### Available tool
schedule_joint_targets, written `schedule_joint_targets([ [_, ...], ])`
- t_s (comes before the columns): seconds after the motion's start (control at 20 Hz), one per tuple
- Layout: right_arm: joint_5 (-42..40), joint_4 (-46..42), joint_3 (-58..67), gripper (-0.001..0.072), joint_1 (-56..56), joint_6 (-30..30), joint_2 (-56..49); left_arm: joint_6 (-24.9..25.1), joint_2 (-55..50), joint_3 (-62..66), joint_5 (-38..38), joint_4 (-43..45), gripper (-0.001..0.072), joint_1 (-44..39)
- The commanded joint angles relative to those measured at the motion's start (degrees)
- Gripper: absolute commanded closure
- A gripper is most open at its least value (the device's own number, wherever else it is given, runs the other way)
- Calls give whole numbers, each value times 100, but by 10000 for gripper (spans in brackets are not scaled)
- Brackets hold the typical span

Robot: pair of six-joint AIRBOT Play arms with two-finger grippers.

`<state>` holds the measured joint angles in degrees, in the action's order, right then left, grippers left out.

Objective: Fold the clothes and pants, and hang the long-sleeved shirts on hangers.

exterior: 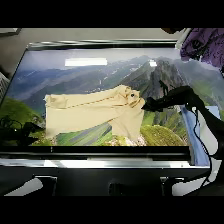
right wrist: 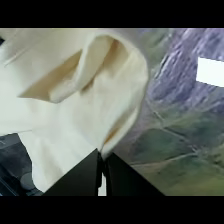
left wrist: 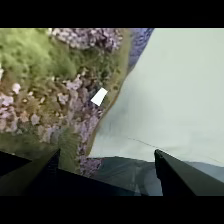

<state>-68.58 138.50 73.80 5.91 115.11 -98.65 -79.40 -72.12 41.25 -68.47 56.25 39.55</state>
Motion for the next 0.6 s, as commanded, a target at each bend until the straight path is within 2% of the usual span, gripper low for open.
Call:
schedule_joint_targets([
  [0.0, -66, 35, 4, 684, -4, -170, 249, 199, -188, -286, 83, -229, 47, -66],
  [0.15, -175, 35, 7, 684, -4, -249, 382, 210, -417, -284, 177, -256, 61, -278],
  [0.3, -446, 33, 4, 684, -4, -332, 461, 142, -542, -284, 581, -302, 299, -527],
  [0.35, -533, 35, 4, 684, -4, -337, 483, 85, -570, -282, 695, -302, 350, -603],
  [0.4, -597, 31, 4, 684, -4, -339, 518, 76, -603, -282, 754, -302, 351, -671],
  [0.45, -629, 31, 4, 684, -4, -350, 560, 79, -640, -280, 774, -317, 411, -739],
  [0.5, -658, 33, 4, 684, -4, -354, 621, 81, -658, -273, 769, -330, 653, -791],
  [0.55, -658, 35, 4, 684, -7, -380, 697, 85, -647, -249, 769, -391, 693, -828],
])
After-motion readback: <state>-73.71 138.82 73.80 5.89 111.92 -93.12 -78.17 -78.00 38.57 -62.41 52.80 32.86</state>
